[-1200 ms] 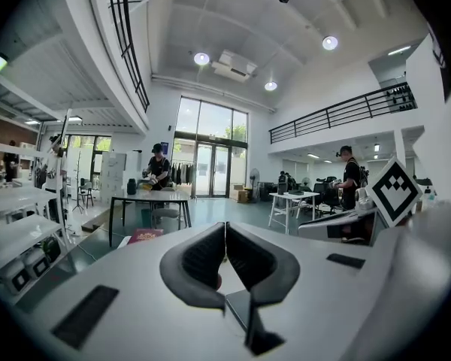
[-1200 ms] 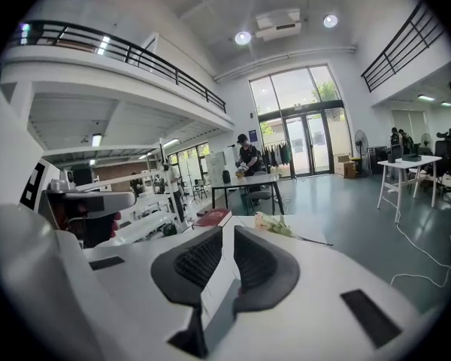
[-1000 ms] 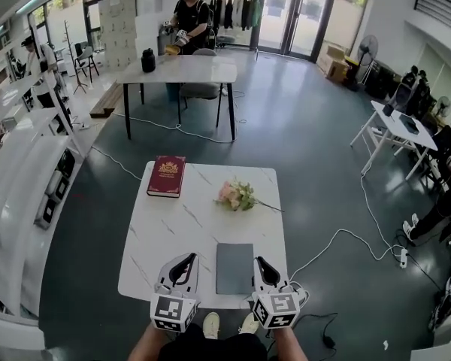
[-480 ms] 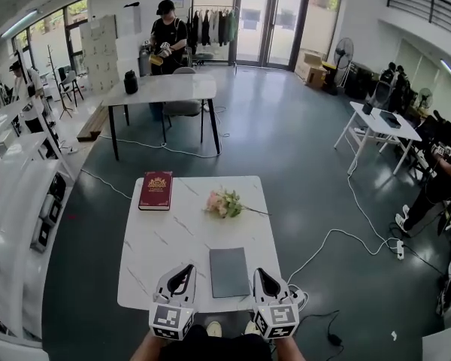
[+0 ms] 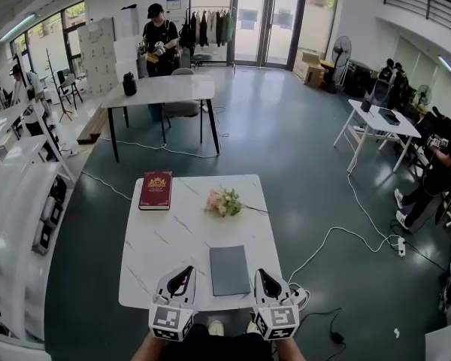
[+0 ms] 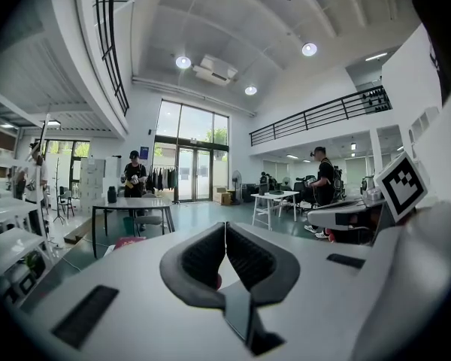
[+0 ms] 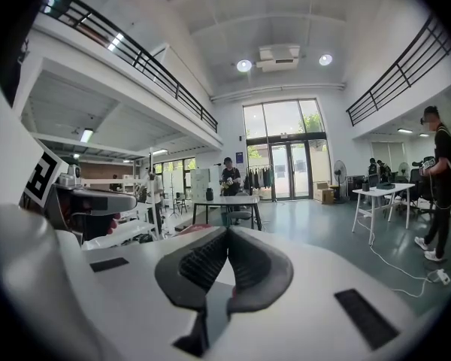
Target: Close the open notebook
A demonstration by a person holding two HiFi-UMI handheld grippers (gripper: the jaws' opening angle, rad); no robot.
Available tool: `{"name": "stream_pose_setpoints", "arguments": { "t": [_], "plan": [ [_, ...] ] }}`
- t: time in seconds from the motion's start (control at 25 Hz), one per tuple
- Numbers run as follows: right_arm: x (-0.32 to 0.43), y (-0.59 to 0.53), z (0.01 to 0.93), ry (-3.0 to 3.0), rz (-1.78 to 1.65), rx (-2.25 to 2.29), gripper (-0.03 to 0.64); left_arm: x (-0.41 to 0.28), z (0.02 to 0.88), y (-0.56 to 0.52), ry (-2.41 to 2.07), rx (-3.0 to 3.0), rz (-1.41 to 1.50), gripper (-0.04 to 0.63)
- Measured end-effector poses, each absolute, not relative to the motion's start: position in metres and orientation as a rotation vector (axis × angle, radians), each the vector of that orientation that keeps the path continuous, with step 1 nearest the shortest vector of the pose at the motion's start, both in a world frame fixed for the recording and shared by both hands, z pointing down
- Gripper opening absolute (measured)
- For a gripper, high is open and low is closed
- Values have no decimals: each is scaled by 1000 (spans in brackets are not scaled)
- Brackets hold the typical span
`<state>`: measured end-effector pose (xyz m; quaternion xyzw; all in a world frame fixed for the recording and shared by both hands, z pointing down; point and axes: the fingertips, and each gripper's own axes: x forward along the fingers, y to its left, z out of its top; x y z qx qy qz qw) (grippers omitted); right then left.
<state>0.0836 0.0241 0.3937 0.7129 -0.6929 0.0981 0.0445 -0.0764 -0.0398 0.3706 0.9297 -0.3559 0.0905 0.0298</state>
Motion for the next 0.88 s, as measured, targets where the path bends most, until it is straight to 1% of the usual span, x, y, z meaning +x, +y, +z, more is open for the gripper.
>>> {"name": "stream_pose_setpoints", "arguments": {
  "t": [0.88],
  "plan": [
    [89, 31, 391, -2116, 269, 2189, 17, -73, 373, -34, -1098, 2867, 280, 25]
  ]
}}
